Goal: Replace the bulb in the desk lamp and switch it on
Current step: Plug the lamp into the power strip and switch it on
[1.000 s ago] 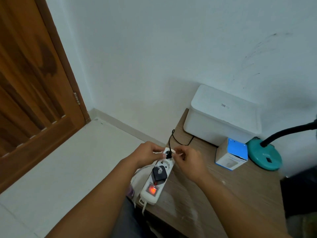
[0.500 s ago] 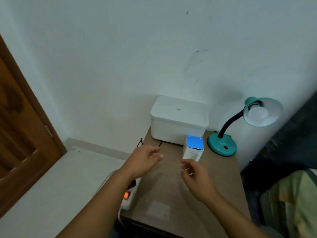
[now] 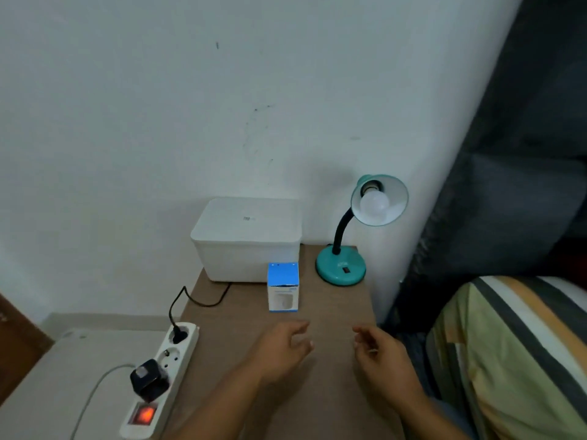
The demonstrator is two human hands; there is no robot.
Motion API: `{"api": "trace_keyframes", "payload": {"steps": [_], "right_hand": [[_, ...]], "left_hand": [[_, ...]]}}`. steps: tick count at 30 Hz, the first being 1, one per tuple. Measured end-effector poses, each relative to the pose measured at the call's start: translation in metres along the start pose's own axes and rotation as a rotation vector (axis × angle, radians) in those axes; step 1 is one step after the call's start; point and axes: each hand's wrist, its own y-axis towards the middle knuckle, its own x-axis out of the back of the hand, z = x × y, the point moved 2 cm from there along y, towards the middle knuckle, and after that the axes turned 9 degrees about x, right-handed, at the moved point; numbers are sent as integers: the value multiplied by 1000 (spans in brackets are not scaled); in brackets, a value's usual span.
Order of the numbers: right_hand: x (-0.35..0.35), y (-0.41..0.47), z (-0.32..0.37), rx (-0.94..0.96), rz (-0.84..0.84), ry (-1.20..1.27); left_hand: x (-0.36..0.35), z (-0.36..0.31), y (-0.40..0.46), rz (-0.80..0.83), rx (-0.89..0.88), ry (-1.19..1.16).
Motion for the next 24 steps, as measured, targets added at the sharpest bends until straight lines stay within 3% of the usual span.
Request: {"api": "trace_keyframes", "payload": {"steps": [8, 18, 24], "right_hand": [[9, 20, -38, -42, -13, 1], [4, 78, -73, 7, 8, -118], [-6, 116, -82, 19, 57, -186]], "left_hand": [[-38, -12, 49, -12, -7, 50], [-68, -35, 98, -199, -223, 278], [-71, -47, 141, -273, -226, 315]]}}
